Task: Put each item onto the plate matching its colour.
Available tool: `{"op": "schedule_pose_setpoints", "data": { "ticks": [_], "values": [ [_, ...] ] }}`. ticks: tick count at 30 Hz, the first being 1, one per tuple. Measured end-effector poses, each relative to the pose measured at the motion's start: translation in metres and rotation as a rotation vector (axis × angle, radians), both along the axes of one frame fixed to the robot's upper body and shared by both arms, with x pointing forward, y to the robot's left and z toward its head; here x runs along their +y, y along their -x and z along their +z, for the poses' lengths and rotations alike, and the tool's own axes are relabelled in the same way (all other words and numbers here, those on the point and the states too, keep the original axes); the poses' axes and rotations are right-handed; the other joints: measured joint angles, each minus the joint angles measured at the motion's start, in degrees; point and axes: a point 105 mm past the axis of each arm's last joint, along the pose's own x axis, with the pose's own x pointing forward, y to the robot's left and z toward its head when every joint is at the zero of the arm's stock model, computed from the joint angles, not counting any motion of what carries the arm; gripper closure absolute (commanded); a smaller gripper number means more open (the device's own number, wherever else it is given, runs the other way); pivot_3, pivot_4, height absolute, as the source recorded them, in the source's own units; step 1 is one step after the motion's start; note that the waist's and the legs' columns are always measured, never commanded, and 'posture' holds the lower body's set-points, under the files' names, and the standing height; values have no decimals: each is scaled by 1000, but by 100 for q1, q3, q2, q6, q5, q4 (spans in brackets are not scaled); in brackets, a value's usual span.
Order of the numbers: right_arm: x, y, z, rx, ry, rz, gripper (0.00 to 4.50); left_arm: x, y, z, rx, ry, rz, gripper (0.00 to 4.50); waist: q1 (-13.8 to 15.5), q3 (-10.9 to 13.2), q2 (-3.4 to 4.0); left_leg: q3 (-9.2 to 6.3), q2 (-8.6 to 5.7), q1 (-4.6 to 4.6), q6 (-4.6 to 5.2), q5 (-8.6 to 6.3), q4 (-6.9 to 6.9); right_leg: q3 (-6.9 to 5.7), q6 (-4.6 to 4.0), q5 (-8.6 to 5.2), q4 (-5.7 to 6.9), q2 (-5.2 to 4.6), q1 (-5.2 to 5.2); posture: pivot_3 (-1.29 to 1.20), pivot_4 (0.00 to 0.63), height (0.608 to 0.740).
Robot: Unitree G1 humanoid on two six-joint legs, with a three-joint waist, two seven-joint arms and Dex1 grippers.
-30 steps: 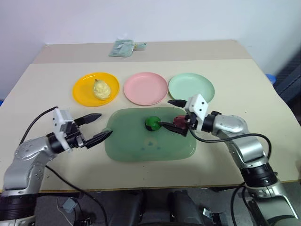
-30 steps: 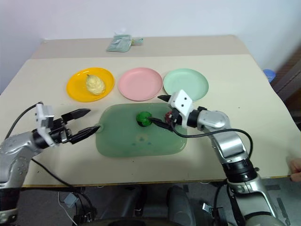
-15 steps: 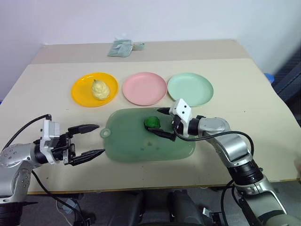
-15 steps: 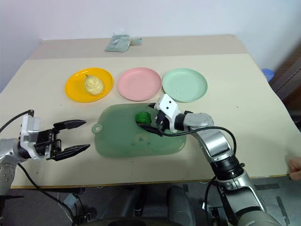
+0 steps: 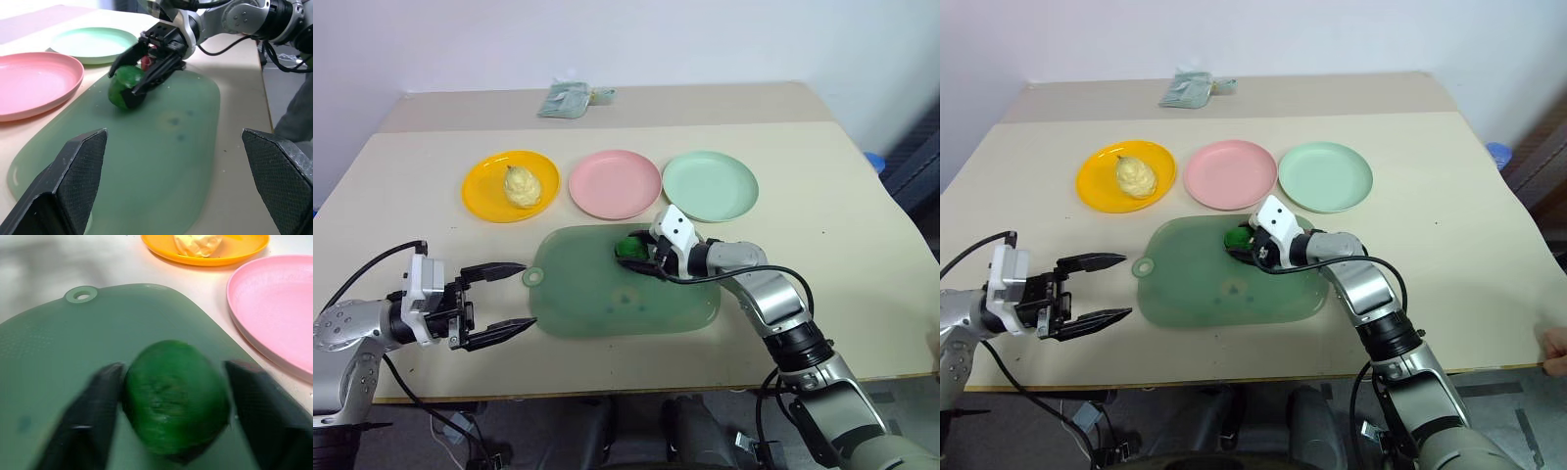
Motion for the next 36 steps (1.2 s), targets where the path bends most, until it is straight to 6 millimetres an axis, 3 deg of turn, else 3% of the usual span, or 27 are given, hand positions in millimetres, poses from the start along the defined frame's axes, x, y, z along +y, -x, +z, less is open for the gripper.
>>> {"op": "schedule_pose_setpoints", "data": {
  "ticks": [2,8,11,12,16,18,20,24,29,33,36],
  "values": [
    [0,0,0,-3,0,1,3245,-4,0,1,-6,1,-7,0,-2,0,0,0,0,0,0,0,0,0,0,0,0,0,0,0,150,740],
    [-3,-1,2,-18,8,-1,3245,-8,-1,-2,2,23,18,0,-2,0,0,0,0,0,0,0,0,0,0,0,0,0,0,0,150,740],
    [-6,-2,13,-29,-25,-15,3245,-11,-3,-1,-6,43,39,0,0,0,0,0,0,0,0,0,0,1,0,0,0,0,0,0,150,740],
    [-7,-7,24,-39,-54,-36,3245,-13,-4,-1,-4,57,54,0,-2,5,7,0,0,0,0,0,1,1,0,1,0,0,0,0,150,740],
    [-30,-42,106,-238,-172,-184,3245,-19,-11,-1,4,110,108,0,-4,9,17,3,3,1,-3,2,-2,2,-3,3,4,4,-4,0,150,740],
    [-44,-59,120,-287,-188,-256,3245,-23,-13,0,0,132,126,0,5,2,6,3,3,3,-3,2,-2,1,-3,3,2,3,0,0,150,740],
    [-61,-81,115,-286,-203,-338,3245,-30,-18,1,-5,159,146,0,12,3,6,4,0,3,-2,3,-1,1,-3,3,0,1,4,0,150,740],
    [-89,-112,86,-243,-190,-466,3245,-40,-25,3,-12,166,187,0,-38,7,13,12,0,2,-4,4,-7,7,-4,3,4,1,7,0,150,740],
    [-108,-129,69,-210,-157,-589,3245,-52,-26,14,-51,189,197,0,-167,7,13,14,4,1,-11,10,-23,8,-5,3,7,2,7,0,150,740],
    [-120,-131,49,-159,-130,-662,1551,-54,-25,14,-55,188,203,0,-194,7,14,15,6,1,-18,15,-35,10,-7,1,7,4,0,0,150,740],
    [-123,-130,41,-139,-116,-681,41,-52,-24,11,-43,187,216,0,-194,8,16,16,6,1,-18,15,-36,12,-8,1,7,4,-2,0,150,740]
  ]
}}
